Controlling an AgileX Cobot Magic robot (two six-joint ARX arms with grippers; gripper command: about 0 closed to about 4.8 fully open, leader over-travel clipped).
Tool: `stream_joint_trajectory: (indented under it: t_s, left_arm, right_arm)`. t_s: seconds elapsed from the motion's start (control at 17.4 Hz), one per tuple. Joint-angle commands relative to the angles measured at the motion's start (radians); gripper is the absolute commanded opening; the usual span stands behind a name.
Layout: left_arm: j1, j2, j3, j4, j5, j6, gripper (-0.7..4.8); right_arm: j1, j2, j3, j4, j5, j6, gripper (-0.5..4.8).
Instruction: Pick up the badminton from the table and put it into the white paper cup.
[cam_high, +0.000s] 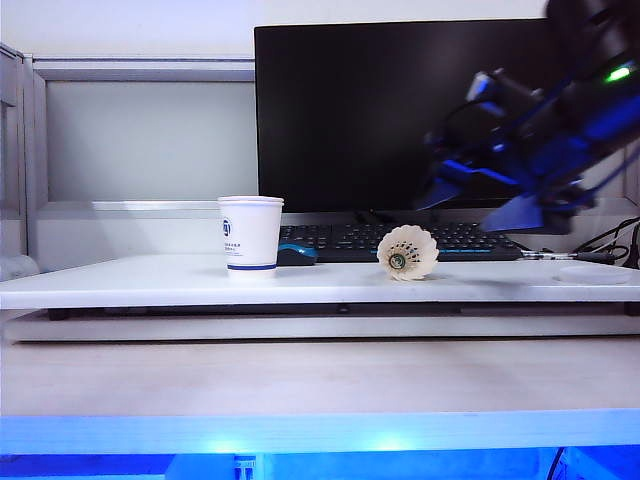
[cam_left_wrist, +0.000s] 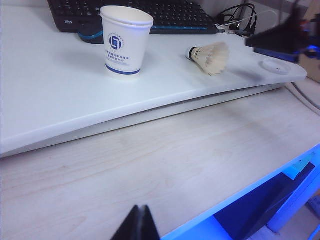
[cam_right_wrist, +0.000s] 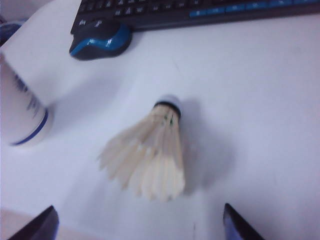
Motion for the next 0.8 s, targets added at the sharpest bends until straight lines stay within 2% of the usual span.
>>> stream_joint_trajectory:
  t_s: [0.06,0.4,0.46,0.52,0.63,0.8]
  left_arm:
    - [-0.001,0.0,-0.001,-0.025,0.014,0.0,-0.05]
    - [-0.001,0.0,-0.002,-0.025,0.014,0.0,-0.05]
    - [-0.001,0.0,-0.002,-0.025,0.014,0.0,-0.05]
    - [-0.001,0.0,-0.002,-0.025,0.013,0.0,-0.05]
    - [-0.001,0.0,-0.002,-0.025,0.012,0.0,-0.05]
    - [-0.001,0.0,-0.002,-0.024,0.011,0.0,-0.05]
  right_arm:
    - [0.0,0.105,0.057,0.027,0.003,0.002,4.22]
    - [0.001,0.216,0.156,0.028,0.012,0.001,4.17]
    - [0.001,0.231,0.169,0.027,0.023,0.001,3.98]
    - [0.001,0.246,0.177,0.028,0.026,0.001,3.47]
    - [0.001,0.269,0.184,0.031,0.026,0.001,2.75]
    - [0.001,0.292,0.191,0.041,0.026,0.001,0.62]
